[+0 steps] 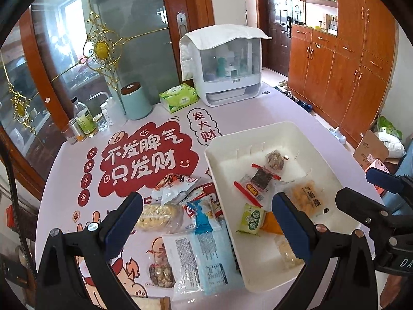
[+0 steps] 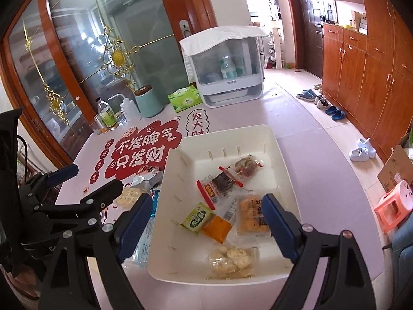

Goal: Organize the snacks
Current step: 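Withdraw both tools from the tray toward the remaining snacks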

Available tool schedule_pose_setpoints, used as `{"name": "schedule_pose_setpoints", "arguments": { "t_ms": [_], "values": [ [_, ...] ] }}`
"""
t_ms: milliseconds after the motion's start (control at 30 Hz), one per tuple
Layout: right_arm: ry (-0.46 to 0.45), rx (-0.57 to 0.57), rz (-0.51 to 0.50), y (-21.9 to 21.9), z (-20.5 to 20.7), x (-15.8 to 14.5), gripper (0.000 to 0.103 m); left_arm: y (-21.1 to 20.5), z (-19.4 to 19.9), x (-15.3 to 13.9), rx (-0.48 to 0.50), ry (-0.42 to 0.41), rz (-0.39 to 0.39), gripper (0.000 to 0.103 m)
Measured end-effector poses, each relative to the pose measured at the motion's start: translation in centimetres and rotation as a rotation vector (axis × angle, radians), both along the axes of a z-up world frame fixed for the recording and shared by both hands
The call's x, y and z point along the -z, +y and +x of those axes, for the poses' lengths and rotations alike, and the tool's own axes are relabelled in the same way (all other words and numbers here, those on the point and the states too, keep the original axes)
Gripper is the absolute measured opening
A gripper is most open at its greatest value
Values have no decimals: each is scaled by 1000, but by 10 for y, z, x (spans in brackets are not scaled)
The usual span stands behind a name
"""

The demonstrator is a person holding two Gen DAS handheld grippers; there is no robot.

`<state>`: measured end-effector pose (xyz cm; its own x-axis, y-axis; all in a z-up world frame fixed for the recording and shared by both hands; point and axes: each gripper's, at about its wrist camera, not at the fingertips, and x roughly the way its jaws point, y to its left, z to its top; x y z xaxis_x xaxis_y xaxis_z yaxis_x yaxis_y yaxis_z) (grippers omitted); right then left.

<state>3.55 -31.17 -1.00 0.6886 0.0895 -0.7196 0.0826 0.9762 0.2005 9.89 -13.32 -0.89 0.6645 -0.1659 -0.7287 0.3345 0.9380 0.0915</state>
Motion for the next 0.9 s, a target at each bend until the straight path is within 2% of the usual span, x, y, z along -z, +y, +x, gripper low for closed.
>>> {"name": "schedule_pose_setpoints", "arguments": {
  "t_ms": [467, 667, 900],
  "values": [
    [17, -86, -42, 48, -27, 10, 87, 57, -35, 15, -77, 41, -9, 100],
    [-18, -154, -79, 78, -34, 8, 87, 89, -48, 21, -121, 68, -15, 100],
    [-128, -230, -76, 114, -36, -1, 87, 154, -62, 28, -219, 87, -9, 100]
  ]
}}
